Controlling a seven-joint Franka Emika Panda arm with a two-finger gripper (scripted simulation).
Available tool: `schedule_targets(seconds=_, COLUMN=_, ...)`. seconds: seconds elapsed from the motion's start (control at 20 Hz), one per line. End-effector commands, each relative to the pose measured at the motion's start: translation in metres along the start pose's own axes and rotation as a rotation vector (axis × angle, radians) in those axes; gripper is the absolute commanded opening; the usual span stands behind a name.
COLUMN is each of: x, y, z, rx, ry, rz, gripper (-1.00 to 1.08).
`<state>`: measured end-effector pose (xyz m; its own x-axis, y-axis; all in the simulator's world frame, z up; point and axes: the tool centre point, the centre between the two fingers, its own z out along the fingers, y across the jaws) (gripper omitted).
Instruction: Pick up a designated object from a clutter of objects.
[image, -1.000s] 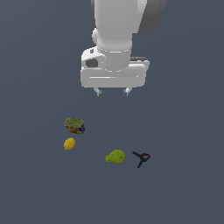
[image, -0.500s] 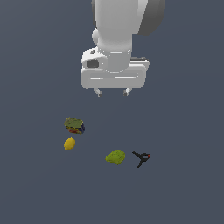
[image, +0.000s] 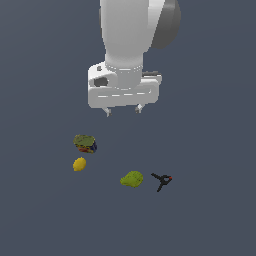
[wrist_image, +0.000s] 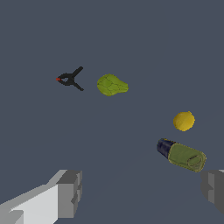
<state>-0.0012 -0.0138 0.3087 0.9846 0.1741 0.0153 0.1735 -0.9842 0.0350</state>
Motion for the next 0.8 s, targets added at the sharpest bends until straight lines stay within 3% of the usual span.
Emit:
schedule_targets(seconds=0.0, x=0.000, y=0.007, z=0.007, rx=-0.002, ry=-0.002, rz=-0.037, gripper=1.00)
schedule_targets(seconds=0.75, x=-0.007, y=0.059, z=0.059, rx=-0.008, ry=-0.017, rz=-0.335, gripper=1.00)
